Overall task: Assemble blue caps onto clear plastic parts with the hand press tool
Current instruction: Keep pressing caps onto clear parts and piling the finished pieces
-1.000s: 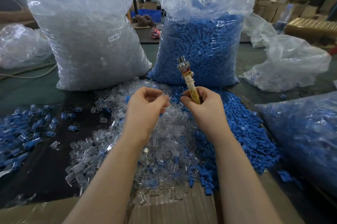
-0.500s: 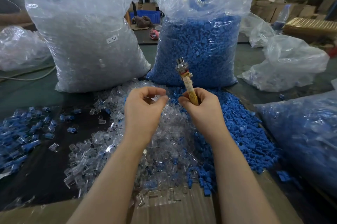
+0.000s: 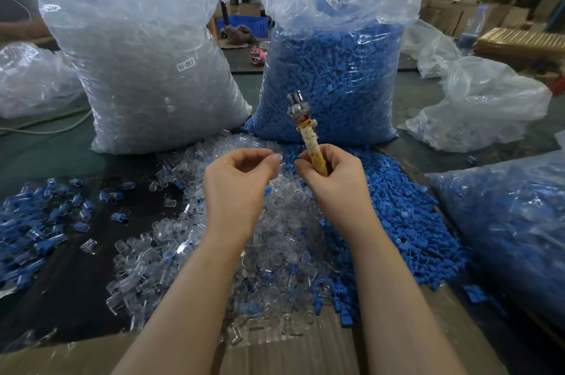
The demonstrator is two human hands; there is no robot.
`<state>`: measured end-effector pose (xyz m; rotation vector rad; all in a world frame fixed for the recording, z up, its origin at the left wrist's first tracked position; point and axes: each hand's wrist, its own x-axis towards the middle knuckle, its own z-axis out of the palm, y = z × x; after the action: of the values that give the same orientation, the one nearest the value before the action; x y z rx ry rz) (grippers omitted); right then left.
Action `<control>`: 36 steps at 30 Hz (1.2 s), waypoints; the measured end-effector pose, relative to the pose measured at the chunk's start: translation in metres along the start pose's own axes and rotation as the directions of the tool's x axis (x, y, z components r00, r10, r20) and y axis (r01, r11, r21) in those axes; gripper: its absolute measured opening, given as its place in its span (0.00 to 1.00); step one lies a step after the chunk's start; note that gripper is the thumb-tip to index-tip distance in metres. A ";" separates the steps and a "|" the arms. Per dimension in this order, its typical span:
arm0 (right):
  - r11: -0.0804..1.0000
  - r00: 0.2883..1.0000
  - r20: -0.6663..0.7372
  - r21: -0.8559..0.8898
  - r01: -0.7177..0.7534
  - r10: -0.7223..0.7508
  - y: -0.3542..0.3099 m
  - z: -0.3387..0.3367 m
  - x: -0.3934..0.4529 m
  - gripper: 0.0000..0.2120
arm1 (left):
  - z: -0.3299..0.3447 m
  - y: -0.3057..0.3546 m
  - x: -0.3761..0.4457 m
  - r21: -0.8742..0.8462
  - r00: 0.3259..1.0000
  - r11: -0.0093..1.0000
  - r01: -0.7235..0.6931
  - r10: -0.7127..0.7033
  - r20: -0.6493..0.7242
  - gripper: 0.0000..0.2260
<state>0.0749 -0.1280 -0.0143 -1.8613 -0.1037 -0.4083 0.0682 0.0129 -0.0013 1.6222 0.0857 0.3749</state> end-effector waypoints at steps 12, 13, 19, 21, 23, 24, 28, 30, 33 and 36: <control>0.985 0.997 -0.027 -0.159 0.070 -0.075 -0.005 0.006 -0.002 0.11 | 0.002 0.001 -0.002 0.049 1.000 0.999 -0.011 0.010 0.013 0.06; 0.984 0.997 -0.033 -0.166 0.067 -0.074 -0.006 0.007 -0.002 0.12 | 0.002 0.001 -0.003 0.062 1.000 0.998 -0.029 0.028 0.009 0.06; 0.989 0.996 -0.069 -0.139 0.047 -0.057 -0.009 0.010 -0.002 0.10 | 0.006 0.003 -0.008 0.210 0.979 0.958 -0.196 0.202 -0.005 0.06; 0.992 0.997 -0.063 -0.122 0.042 -0.050 -0.010 0.010 -0.002 0.09 | 0.007 0.004 -0.009 0.240 0.972 0.945 -0.224 0.233 -0.009 0.05; 0.997 0.999 -0.037 -0.077 0.026 -0.029 -0.009 0.010 -0.001 0.08 | 0.007 0.004 -0.009 0.229 0.972 0.946 -0.228 0.236 -0.008 0.05; 0.999 1.000 -0.018 -0.051 0.016 -0.017 -0.008 0.009 -0.001 0.08 | 0.007 0.004 -0.009 0.220 0.972 0.949 -0.226 0.234 -0.010 0.05; 0.999 0.999 0.038 0.033 -0.011 0.010 -0.009 0.006 0.000 0.04 | 0.007 0.002 -0.008 0.193 0.976 0.959 -0.208 0.215 -0.020 0.04; 0.998 0.998 0.060 0.063 -0.029 0.026 -0.012 0.006 0.000 0.04 | 0.007 0.002 -0.007 0.162 0.981 0.969 -0.185 0.191 -0.022 0.03; 0.996 0.994 0.108 0.075 -0.038 0.030 -0.015 0.004 0.000 0.06 | 0.005 0.001 -0.006 0.131 0.987 0.979 -0.157 0.161 -0.021 0.04; 0.998 0.984 0.176 0.031 -0.045 0.039 -0.012 -0.003 0.000 0.06 | 0.004 0.002 -0.003 0.025 0.997 0.997 -0.075 0.075 -0.018 0.05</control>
<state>0.0715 -0.1265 -0.0025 -1.8594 -0.1887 -0.2117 0.0659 0.0081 -0.0004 1.6493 0.0436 0.4486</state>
